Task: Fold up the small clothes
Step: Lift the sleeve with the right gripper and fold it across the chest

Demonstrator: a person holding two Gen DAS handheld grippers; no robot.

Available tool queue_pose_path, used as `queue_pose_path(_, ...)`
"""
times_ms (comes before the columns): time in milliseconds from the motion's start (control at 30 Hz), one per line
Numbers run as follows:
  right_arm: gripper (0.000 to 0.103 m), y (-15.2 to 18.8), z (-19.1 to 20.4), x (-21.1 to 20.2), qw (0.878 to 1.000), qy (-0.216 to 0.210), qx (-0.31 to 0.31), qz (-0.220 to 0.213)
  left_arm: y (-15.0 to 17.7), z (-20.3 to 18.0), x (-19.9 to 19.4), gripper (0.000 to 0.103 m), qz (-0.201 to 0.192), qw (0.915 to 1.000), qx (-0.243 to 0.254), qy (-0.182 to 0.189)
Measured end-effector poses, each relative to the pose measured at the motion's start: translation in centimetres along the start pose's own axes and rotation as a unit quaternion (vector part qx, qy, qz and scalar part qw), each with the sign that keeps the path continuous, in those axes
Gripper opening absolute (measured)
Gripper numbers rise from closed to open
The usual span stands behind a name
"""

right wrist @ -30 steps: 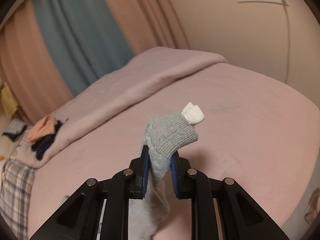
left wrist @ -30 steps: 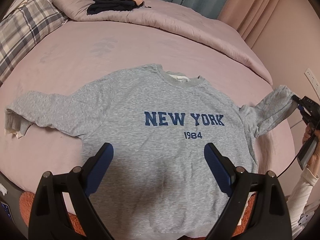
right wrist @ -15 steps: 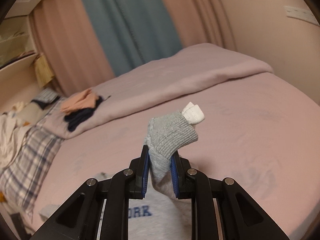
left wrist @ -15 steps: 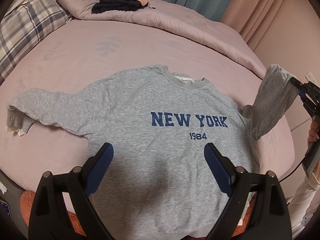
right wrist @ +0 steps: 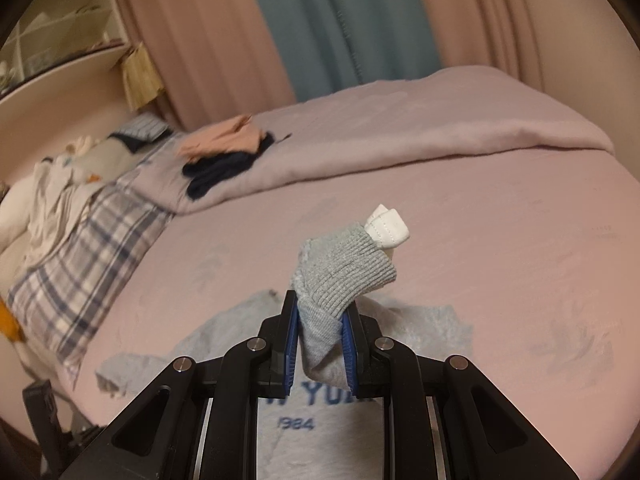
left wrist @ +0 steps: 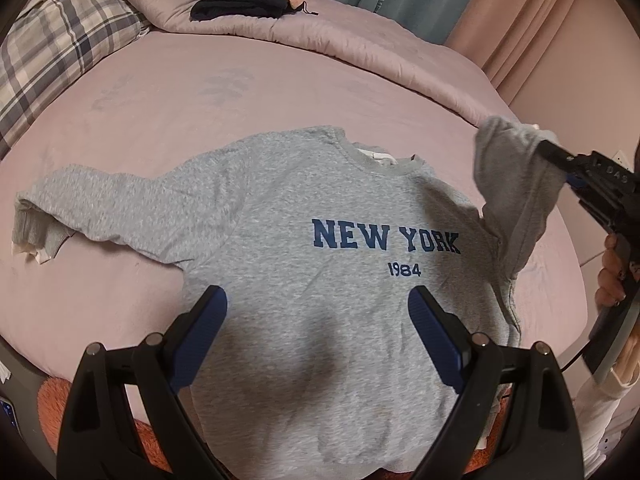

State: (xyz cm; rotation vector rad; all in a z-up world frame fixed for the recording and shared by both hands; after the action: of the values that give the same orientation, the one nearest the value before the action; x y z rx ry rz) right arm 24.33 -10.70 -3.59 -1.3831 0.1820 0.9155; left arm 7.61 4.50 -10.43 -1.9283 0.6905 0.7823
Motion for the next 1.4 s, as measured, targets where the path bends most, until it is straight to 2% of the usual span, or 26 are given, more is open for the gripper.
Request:
queue_pose_path(300,0.021,4.7,3.9,3.4,0.997,-0.017,-0.038,0.070,0.3,1.0,0.1,0.092,0.003,1.0000,-0.008,-0.002)
queue_pose_path(700,0.021,11.5,6.6,7.8,0.983,0.000,-0.085,0.161,0.3,2.7,0.2,0.092,-0.006,0.9998,-0.010,-0.013)
queue_pose_path(900,0.021,13.1,7.2,8.6,0.979,0.000,-0.094,0.182,0.0,3.7,0.4,0.092,-0.010,0.9996,-0.018,-0.021)
queue_pose_path(1033,0.022,13.7,7.5,8.2,0.977,-0.029,-0.084,0.196,-0.6,4.0,0.2,0.093,-0.015,0.9995,-0.025,-0.012)
queue_pose_path(1100,0.032,13.1,7.4,7.2,0.979,-0.037,-0.077,0.186,-1.0,3.8,0.1,0.093,-0.017,0.9995,-0.027,-0.005)
queue_pose_path(1167,0.061,12.2,7.1,6.1,0.982,-0.046,-0.064,0.169,-1.5,3.6,0.1,0.095,-0.021,0.9993,-0.030,0.004)
queue_pose_path(1200,0.065,11.8,6.9,5.7,0.984,-0.048,-0.059,0.161,-1.8,3.5,0.2,0.096,-0.022,0.9993,-0.030,0.009)
queue_pose_path(1300,0.067,10.0,5.0,3.9,0.989,-0.042,-0.036,0.135,-2.5,2.9,1.1,0.097,-0.022,0.9990,-0.028,0.029)
queue_pose_path(1400,0.068,9.1,2.4,3.2,0.992,-0.013,-0.011,0.121,-2.8,2.1,3.5,0.097,-0.004,0.9986,-0.022,0.047)
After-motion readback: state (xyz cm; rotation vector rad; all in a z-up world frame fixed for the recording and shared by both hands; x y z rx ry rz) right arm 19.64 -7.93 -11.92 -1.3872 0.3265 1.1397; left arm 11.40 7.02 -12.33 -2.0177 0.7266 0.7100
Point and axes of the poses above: each gripper's, at about its wrist camera, not at the fingertips, and x roughly the way its jaws point, z to its left, y to its underside, the point moved 10 cm from there along x, roughly the way its jaws point, and after that the axes turned 7 degrees about y, right-handed, at the moved point
